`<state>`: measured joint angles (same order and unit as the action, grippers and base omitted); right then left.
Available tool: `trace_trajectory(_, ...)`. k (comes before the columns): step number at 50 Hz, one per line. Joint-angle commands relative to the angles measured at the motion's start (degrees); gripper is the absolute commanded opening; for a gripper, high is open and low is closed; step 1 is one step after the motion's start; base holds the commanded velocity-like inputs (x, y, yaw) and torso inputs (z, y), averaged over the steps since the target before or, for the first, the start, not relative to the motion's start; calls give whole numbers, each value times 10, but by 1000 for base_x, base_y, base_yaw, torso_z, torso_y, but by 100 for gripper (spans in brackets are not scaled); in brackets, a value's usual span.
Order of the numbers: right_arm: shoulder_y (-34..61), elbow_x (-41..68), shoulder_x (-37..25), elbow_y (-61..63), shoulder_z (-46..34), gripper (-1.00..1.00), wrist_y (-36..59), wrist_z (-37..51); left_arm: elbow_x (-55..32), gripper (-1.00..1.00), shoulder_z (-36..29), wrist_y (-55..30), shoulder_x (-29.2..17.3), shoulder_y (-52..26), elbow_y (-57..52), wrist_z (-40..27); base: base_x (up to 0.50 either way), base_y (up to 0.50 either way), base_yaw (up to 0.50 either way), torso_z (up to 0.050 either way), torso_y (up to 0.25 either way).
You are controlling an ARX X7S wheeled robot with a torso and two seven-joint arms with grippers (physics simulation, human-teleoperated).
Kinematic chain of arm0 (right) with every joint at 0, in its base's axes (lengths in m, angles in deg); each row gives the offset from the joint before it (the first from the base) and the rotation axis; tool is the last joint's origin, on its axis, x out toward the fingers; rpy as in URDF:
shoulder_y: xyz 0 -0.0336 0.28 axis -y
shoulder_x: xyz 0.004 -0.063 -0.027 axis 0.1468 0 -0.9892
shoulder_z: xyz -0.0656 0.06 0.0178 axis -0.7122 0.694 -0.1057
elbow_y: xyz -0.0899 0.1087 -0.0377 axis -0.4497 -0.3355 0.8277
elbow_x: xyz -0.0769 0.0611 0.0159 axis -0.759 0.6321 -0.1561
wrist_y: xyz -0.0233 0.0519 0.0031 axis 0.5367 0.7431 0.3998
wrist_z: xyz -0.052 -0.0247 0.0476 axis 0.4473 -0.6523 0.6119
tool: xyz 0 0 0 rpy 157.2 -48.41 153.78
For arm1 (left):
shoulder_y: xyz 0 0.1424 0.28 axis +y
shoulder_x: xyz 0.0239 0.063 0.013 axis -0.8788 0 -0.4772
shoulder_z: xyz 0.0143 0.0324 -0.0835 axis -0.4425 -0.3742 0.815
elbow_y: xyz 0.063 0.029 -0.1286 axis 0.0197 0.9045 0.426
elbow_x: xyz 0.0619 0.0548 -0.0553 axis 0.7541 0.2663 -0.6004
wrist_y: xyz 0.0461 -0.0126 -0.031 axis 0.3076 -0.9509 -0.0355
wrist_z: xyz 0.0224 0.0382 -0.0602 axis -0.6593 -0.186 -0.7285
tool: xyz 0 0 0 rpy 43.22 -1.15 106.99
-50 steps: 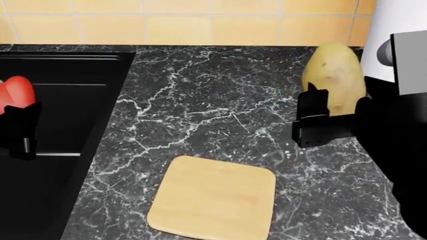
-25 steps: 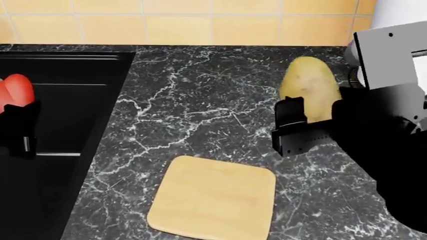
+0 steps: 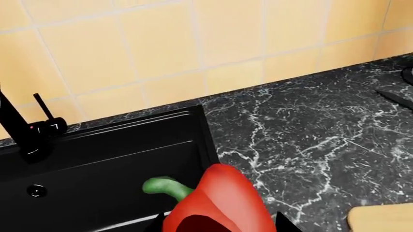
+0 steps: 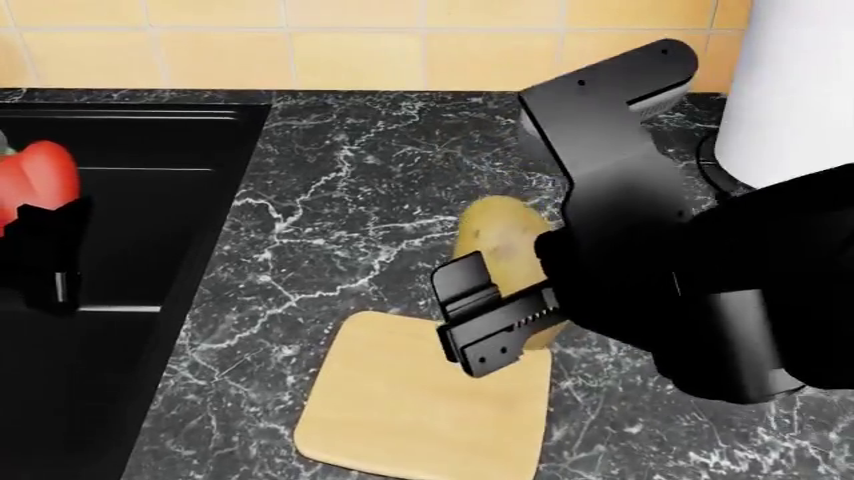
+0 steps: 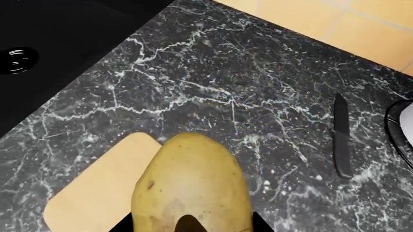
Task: Pick the vegetables from the sink and place them on the cutting board.
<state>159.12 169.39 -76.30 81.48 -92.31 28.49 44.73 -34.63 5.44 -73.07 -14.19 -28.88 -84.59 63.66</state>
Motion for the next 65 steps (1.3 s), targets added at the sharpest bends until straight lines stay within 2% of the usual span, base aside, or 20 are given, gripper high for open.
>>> trace_trajectory(1, 27, 24, 29, -43, -56, -100, 11, 6, -1, -100, 4, -1, 11, -6, 4, -3, 0, 0, 0, 0, 0)
trace_trajectory(12, 18, 35, 32, -61, -81, -100, -2, 10, -5, -100, 6, 8, 6, 4, 4, -3, 0, 0, 0, 1, 0)
trace_trajectory(17, 8, 6, 33, -65, -97, -100, -21, -24, -9, -100, 10, 11, -6, 12, 3, 3, 0, 0, 0, 0, 0)
trace_trajectory(23, 1, -25, 39, -75, -119, -100, -40, -60, 2, -100, -6, 18, 8, 2, 13, 0, 0, 0, 0, 0, 0)
trace_trajectory(46, -31, -35, 34, -68, -143, -100, -65, -72, -13, -100, -1, 25, -4, 18, 10, -2, 0, 0, 0, 0, 0)
trace_trajectory(47, -31, -32, 34, -68, -143, 100, -64, -71, -15, -100, 1, 24, -6, 17, 9, -3, 0, 0, 0, 0, 0)
trace_trajectory(65, 9, -16, 24, -56, -126, 100, -75, -68, -17, -100, -13, 30, 2, 9, 13, -3, 0, 0, 0, 0, 0)
